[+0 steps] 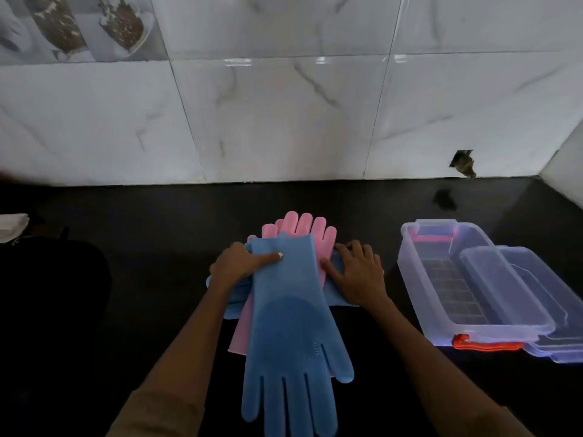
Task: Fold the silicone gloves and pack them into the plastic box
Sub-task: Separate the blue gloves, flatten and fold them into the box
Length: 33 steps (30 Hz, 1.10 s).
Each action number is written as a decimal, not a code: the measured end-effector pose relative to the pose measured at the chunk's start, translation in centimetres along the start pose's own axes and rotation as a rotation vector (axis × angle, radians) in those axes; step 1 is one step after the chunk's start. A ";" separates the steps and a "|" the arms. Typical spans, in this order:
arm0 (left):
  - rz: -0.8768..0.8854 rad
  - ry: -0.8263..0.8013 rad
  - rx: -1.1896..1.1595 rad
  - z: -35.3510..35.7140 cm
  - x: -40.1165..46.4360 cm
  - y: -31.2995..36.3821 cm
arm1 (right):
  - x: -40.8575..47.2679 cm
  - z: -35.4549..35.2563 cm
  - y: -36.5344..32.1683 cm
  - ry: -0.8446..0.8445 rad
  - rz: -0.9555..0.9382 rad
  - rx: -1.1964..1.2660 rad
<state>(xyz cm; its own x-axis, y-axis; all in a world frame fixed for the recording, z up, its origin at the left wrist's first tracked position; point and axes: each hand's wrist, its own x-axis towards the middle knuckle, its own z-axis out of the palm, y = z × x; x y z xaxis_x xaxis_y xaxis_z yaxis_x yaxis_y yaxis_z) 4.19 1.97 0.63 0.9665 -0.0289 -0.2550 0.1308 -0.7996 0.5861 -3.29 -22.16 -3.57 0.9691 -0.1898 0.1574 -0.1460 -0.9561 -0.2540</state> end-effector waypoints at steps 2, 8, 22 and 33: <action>0.001 -0.053 -0.025 -0.2 0.1 0.1 | 0.1 -0.1 -0.1 0.029 -0.009 0.025; 0.090 -0.095 0.092 -0.4 0.2 0.3 | 1.5 -1.0 -0.5 -0.130 0.029 0.170; 0.190 -0.396 -0.367 -1.6 0.1 -0.2 | 3.4 -3.5 -0.1 -0.524 0.327 0.834; 0.127 -0.322 -0.416 -3.4 -0.7 -3.5 | 4.0 -2.6 -3.5 -0.627 0.385 0.903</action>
<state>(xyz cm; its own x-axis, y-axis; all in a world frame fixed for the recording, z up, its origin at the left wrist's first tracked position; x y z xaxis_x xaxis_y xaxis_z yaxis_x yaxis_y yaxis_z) 3.77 6.85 1.37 0.8723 -0.3445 -0.3471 0.1572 -0.4746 0.8660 0.61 -20.13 0.46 0.8568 -0.0484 -0.5133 -0.5021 -0.3050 -0.8093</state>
